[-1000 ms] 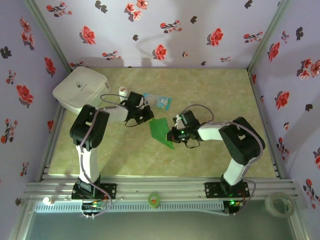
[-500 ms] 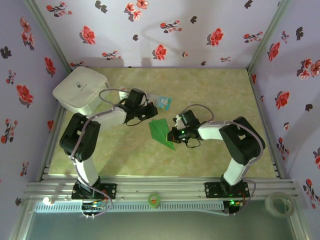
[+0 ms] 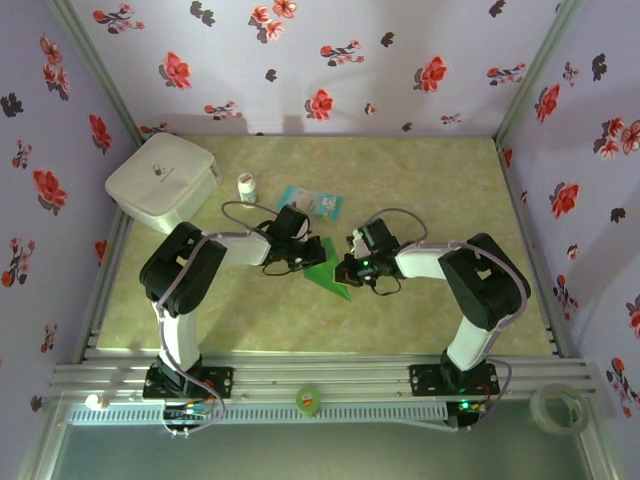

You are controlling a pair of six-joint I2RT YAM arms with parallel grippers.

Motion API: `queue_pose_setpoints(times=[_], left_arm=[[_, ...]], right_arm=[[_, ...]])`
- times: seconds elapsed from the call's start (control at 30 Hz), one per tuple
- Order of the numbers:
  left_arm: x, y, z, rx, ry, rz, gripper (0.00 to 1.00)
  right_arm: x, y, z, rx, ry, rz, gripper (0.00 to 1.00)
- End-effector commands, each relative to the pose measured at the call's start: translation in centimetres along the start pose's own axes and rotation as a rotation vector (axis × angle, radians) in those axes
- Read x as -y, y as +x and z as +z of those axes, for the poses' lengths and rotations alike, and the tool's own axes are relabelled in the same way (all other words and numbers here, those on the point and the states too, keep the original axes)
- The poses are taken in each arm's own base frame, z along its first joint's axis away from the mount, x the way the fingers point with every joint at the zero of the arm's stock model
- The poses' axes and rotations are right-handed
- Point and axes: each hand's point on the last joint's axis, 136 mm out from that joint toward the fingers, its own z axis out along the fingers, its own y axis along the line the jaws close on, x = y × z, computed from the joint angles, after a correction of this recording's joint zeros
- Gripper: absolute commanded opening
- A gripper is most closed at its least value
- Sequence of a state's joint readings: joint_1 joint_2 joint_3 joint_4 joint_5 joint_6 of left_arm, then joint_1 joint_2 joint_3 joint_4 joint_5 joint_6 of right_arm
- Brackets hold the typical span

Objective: Fold a paper plane with a square sheet of paper (pick it up from the middle)
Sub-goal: Fourth fold the wing at the center of the table.

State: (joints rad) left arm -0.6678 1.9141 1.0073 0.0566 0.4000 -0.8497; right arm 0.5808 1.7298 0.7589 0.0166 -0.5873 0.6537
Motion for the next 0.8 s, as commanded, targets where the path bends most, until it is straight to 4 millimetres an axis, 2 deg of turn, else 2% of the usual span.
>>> queue_pose_setpoints(times=[0.0, 0.07, 0.17, 0.33, 0.5, 0.77], left_arm=[[-3.2, 0.5, 0.7, -0.008, -0.076, -0.006, 0.05], [-3.4, 0.7, 0.7, -0.011, -0.079, -0.007, 0.05], [-3.4, 0.7, 0.6, -0.007, -0.077, -0.010, 0.05], [-3.3, 0.6, 0.6, -0.003, -0.071, -0.011, 0.04], [-3.3, 0.6, 0.6, -0.002, -0.071, -0.012, 0.04], [-4.1, 0.5, 0.5, 0.001, -0.085, -0.027, 0.04]], right_arm=[[-1.6, 0.2, -0.8, -0.019, -0.011, 0.028, 0.05], [-2.7, -0.2, -0.8, -0.015, -0.027, 0.010, 0.06], [-3.3, -0.8, -0.1, -0.010, -0.026, 0.006, 0.07], [-0.9, -1.3, 1.6, 0.001, 0.051, 0.047, 0.08], [1.1, 0.8, 2.0, -0.041, 0.074, 0.071, 0.08], [1.1, 4.3, -0.2, -0.080, 0.031, 0.053, 0.10]])
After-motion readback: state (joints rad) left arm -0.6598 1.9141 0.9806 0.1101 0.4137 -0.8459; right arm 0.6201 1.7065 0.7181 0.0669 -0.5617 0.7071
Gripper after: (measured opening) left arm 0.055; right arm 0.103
